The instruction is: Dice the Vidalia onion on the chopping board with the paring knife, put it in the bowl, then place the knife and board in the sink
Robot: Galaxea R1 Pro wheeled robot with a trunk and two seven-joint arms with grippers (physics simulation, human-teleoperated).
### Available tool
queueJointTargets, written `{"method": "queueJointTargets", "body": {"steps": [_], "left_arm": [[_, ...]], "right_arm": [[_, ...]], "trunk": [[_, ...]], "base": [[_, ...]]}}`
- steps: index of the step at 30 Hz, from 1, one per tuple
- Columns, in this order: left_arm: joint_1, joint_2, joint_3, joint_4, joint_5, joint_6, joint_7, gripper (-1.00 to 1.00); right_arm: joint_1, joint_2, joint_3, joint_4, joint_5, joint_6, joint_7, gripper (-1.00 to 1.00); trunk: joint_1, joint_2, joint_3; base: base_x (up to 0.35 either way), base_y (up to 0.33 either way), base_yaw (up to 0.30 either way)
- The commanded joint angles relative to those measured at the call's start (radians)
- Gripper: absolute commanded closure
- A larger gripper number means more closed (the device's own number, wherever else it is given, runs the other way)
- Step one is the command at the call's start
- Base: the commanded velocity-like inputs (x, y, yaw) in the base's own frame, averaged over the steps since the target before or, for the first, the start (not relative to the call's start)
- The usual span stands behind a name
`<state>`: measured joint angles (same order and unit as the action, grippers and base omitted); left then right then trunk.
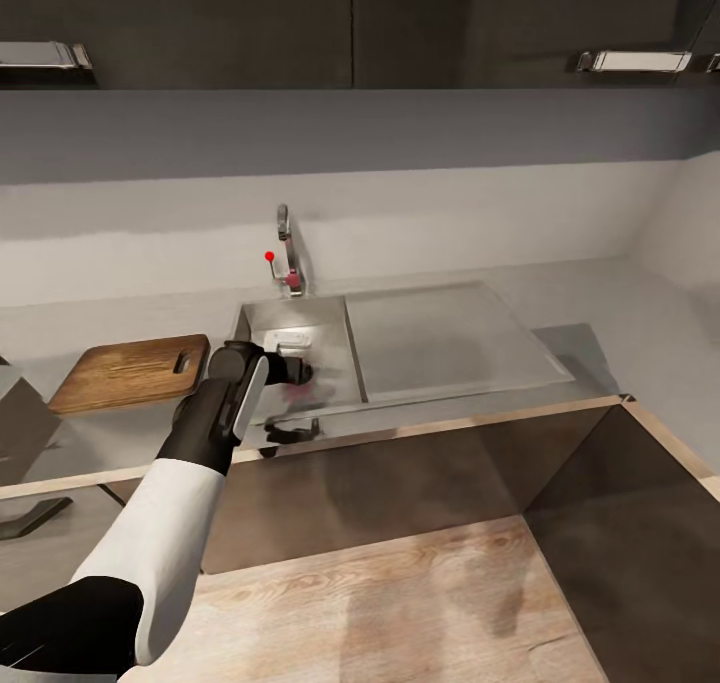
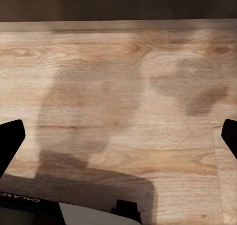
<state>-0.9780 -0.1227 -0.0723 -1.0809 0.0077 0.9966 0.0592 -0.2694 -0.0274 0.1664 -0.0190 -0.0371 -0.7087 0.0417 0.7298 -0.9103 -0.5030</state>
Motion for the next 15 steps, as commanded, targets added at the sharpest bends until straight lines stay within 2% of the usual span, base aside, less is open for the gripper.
{"method": "queueJointTargets", "body": {"steps": [1,7,15], "left_arm": [[-0.001,0.000,-0.001,-0.001,0.002,0.001,0.005,-1.00],[0.001,0.001,0.000,0.000,0.001,-0.045,0.006,-1.00],[0.001,0.001,0.000,0.030,0.001,-0.056,0.006,-1.00]], "right_arm": [[-0.001,0.000,0.002,0.001,-0.004,-0.003,0.004,-1.00],[-0.001,0.000,0.002,0.001,-0.004,-0.003,0.004,-1.00],[-0.001,0.000,0.002,0.001,-0.004,-0.003,0.004,-1.00]], "trunk": [[0.000,-0.001,-0.001],[0.000,-0.001,-0.001],[0.000,-0.001,-0.001]], "base": [[0.000,0.000,0.000],[0.077,0.000,0.000],[0.294,0.000,0.000]]}}
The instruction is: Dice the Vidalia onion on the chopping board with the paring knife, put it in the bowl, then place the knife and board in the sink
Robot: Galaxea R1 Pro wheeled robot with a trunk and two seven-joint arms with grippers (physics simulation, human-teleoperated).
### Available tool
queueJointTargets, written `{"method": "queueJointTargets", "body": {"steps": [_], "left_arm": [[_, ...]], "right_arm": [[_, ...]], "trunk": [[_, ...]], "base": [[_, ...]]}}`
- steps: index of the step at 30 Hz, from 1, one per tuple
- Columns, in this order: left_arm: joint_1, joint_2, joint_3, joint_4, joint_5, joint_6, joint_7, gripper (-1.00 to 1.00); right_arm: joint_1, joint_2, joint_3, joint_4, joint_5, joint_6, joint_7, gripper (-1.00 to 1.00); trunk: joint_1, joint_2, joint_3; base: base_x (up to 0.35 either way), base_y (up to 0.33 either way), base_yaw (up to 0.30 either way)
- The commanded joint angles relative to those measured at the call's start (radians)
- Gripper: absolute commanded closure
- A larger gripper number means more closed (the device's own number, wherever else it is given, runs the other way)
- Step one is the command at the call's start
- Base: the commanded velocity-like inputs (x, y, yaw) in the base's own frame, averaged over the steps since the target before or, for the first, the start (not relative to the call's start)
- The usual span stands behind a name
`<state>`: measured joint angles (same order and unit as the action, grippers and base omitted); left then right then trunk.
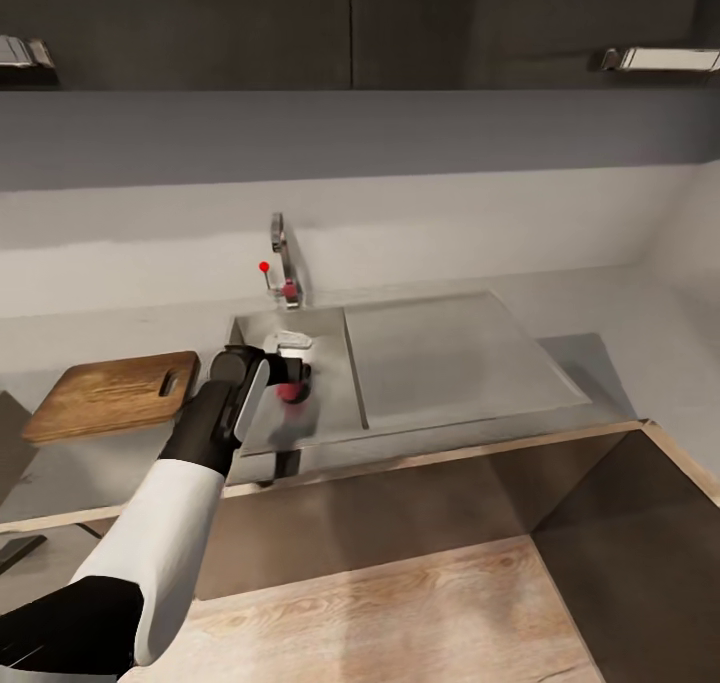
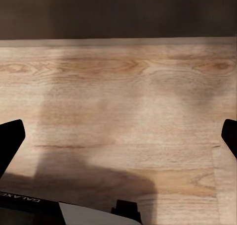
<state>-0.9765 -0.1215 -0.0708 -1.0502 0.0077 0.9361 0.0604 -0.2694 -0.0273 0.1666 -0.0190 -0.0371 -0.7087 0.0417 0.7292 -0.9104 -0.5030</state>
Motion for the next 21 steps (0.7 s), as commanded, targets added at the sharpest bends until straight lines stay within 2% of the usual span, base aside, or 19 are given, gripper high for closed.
{"method": "queueJointTargets", "body": {"steps": [1,6,21], "left_arm": [[0.000,0.000,-0.001,0.008,0.001,0.004,0.005,-1.00],[0.000,0.000,-0.001,0.022,0.000,0.003,0.004,-1.00],[0.000,0.016,-0.001,0.025,0.000,0.003,0.005,-1.00]], "right_arm": [[-0.001,0.000,0.002,0.001,-0.004,-0.003,0.004,-1.00],[-0.001,0.000,0.002,0.001,-0.004,-0.003,0.005,-1.00],[-0.001,0.001,0.002,0.001,-0.004,-0.003,0.009,-1.00]], "trunk": [[0.001,-0.001,-0.001],[0.001,-0.001,-0.001],[0.001,-0.001,-0.010]], "base": [[0.313,0.000,0.000],[0.161,-0.006,0.000],[0.008,0.000,0.000]]}}
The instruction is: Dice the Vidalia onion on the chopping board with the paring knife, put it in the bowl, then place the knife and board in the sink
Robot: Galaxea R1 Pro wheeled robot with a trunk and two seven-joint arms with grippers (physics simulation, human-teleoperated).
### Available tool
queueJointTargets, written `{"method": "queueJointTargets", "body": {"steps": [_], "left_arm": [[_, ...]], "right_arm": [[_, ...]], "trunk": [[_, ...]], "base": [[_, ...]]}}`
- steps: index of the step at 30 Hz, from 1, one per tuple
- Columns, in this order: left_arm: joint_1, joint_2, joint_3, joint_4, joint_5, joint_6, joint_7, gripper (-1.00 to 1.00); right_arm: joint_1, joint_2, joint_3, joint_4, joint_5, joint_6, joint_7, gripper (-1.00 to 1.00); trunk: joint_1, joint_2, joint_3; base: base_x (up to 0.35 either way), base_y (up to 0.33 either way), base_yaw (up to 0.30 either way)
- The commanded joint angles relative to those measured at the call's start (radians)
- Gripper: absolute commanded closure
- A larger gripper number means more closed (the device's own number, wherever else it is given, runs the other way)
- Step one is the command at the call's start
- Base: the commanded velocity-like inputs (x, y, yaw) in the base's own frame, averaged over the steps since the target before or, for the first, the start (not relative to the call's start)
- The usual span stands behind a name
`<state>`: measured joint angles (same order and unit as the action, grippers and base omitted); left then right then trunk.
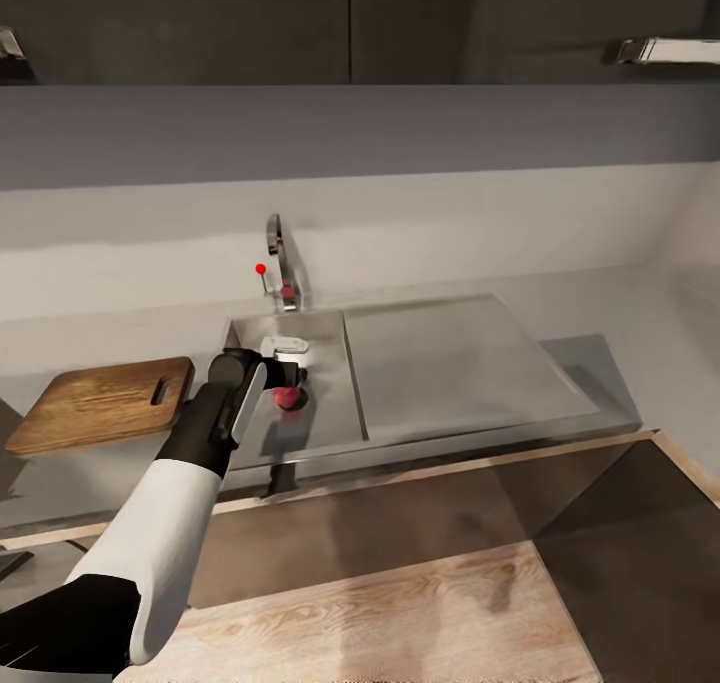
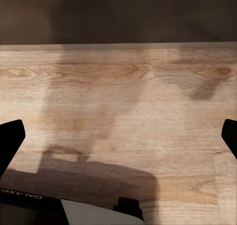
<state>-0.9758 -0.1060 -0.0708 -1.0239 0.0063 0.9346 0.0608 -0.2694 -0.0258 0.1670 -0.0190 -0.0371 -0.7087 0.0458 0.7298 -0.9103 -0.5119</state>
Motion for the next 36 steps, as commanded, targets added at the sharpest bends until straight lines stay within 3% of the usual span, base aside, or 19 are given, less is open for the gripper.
{"method": "queueJointTargets", "body": {"steps": [1,36], "left_arm": [[0.000,0.000,-0.001,-0.001,0.001,0.004,0.005,-1.00],[0.000,0.001,-0.001,0.038,0.001,0.004,0.004,-1.00]], "right_arm": [[-0.001,0.000,0.002,0.001,-0.004,-0.003,0.004,-1.00],[-0.001,0.000,0.002,0.001,-0.004,-0.003,-0.001,-1.00]], "trunk": [[0.000,-0.001,-0.003],[0.000,-0.001,-0.059]], "base": [[0.000,0.000,0.000],[0.074,0.000,0.000]]}}
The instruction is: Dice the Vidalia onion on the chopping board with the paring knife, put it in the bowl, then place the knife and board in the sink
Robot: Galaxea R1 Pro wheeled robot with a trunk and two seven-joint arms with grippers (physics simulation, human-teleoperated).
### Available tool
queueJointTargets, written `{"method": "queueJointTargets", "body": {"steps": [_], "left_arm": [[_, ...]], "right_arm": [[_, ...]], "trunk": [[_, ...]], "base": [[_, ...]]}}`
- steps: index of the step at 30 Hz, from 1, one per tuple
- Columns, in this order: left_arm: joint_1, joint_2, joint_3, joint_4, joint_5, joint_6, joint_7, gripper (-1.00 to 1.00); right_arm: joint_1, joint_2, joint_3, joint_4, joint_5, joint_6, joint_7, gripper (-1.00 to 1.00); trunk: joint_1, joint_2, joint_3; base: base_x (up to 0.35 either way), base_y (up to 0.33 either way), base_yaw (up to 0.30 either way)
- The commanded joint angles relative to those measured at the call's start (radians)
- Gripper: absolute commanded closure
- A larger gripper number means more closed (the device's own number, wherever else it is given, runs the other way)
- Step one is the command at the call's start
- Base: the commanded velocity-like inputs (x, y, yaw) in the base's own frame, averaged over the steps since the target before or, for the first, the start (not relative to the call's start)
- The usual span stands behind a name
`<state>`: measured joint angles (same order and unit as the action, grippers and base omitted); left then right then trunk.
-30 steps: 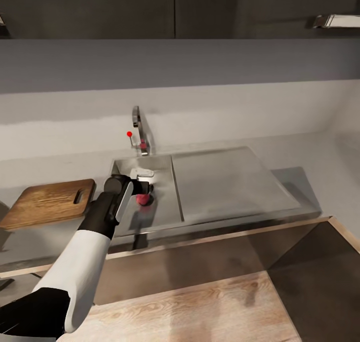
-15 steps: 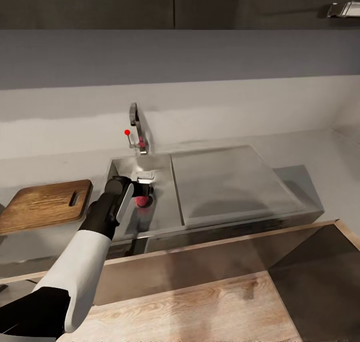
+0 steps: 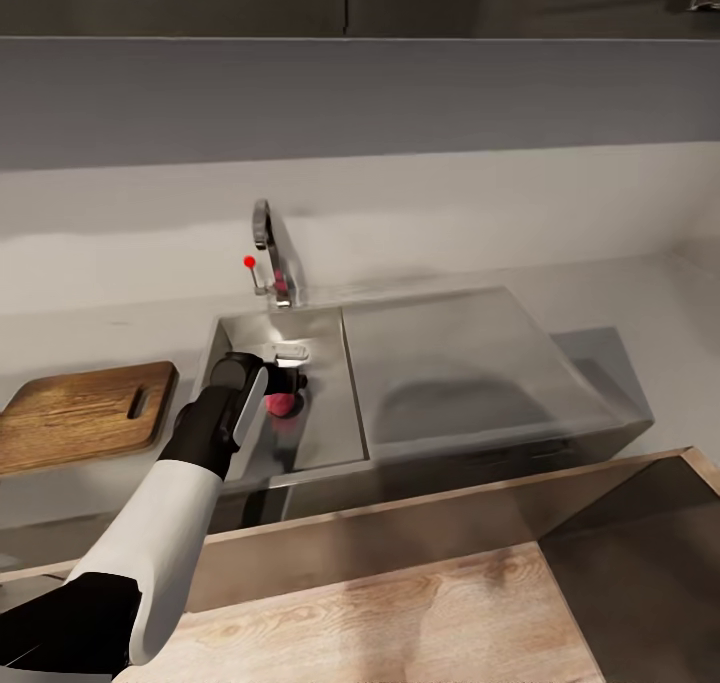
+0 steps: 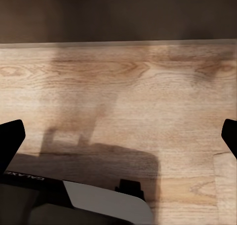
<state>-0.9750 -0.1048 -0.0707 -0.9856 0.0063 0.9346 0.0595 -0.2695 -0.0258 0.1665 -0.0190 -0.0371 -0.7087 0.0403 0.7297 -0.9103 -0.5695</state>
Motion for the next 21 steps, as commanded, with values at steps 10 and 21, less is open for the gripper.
{"method": "queueJointTargets", "body": {"steps": [10,21], "left_arm": [[-0.001,0.000,-0.001,-0.001,0.001,0.004,0.005,-1.00],[-0.001,0.000,-0.001,0.007,0.000,0.003,0.005,-1.00]], "right_arm": [[-0.001,0.000,0.002,0.001,-0.004,-0.003,0.004,-1.00],[-0.001,0.000,0.002,0.001,-0.004,-0.003,0.004,-1.00]], "trunk": [[0.000,-0.001,-0.017],[0.000,-0.001,-0.035]], "base": [[0.007,0.000,0.000],[0.000,0.000,0.000]]}}
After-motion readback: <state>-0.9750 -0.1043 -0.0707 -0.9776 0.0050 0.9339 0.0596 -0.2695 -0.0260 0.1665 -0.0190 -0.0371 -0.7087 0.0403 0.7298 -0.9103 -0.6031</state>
